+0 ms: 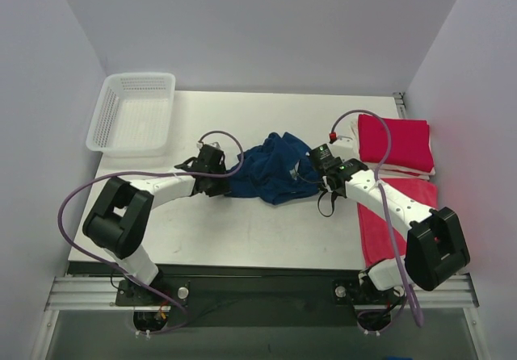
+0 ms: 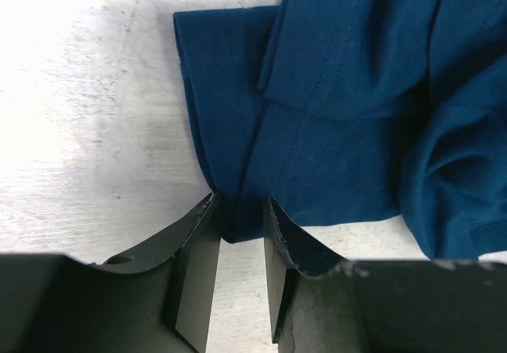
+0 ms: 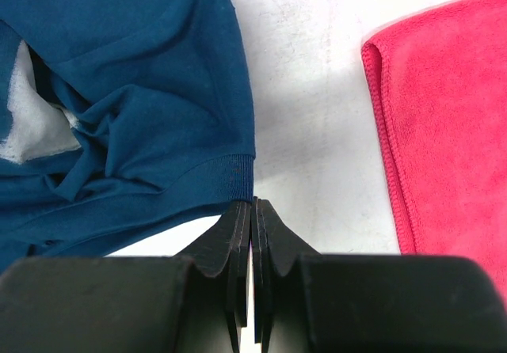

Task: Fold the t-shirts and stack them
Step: Flatten out the tshirt

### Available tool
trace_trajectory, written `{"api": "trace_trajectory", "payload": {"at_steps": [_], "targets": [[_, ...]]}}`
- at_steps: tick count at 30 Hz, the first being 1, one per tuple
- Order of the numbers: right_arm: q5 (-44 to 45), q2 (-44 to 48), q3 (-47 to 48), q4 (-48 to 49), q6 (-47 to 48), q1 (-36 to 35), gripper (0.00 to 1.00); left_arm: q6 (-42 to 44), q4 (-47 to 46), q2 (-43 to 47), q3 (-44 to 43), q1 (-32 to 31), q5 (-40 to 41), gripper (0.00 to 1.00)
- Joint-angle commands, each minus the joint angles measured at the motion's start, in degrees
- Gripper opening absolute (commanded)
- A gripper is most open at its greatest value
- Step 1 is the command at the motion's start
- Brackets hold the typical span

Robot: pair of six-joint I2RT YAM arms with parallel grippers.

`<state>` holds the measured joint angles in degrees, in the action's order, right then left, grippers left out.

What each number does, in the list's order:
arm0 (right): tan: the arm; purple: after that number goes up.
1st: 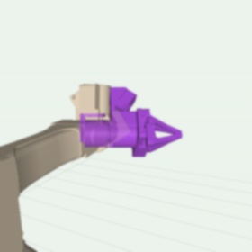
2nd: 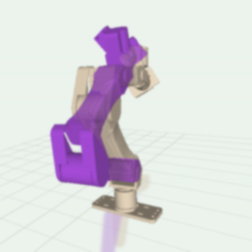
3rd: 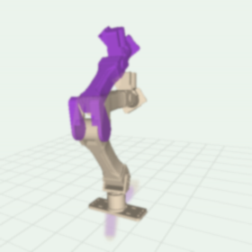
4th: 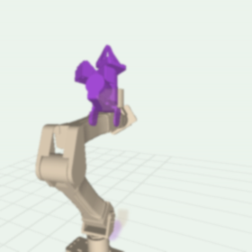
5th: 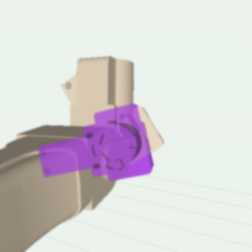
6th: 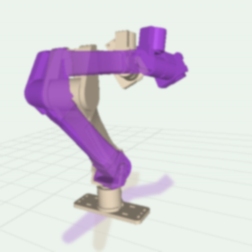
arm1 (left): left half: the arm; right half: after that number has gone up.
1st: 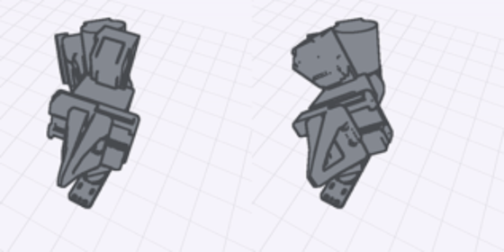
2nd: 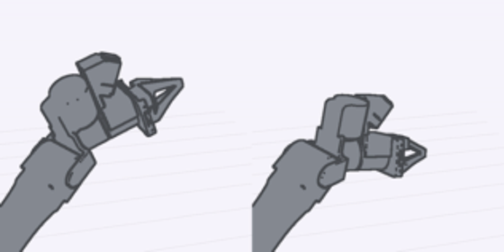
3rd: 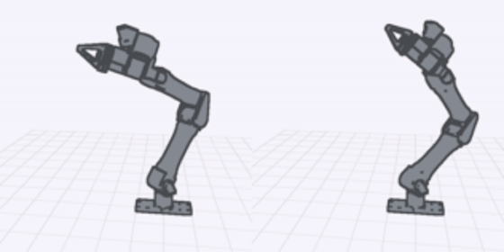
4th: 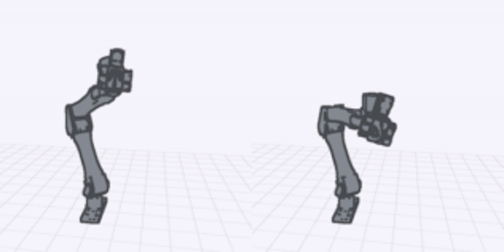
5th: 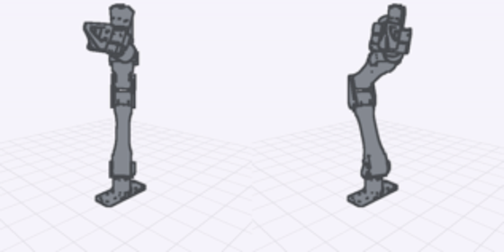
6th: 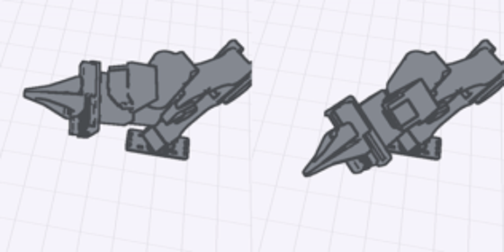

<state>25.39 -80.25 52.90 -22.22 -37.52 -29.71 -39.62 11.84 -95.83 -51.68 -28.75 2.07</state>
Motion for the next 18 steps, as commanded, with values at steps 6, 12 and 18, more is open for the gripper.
{"api": "trace_trajectory", "payload": {"at_steps": [6, 12, 18], "targets": [[0.7, -0.5, -0.7, -1.9, -1.1, 0.0, 0.0, 1.3, 3.4, -3.2, -3.4, -1.8, -1.4, 0.39], [1.8, 0.3, -0.4, -2.0, -0.5, 0.2, 0.0, 2.3, 8.5, -5.2, -6.2, -2.4, 2.4, 0.0], [4.8, 4.2, 1.7, -3.4, 3.1, 5.1, 0.0, 2.3, 11.5, 3.6, -7.5, 2.1, 10.1, 0.0]]}}
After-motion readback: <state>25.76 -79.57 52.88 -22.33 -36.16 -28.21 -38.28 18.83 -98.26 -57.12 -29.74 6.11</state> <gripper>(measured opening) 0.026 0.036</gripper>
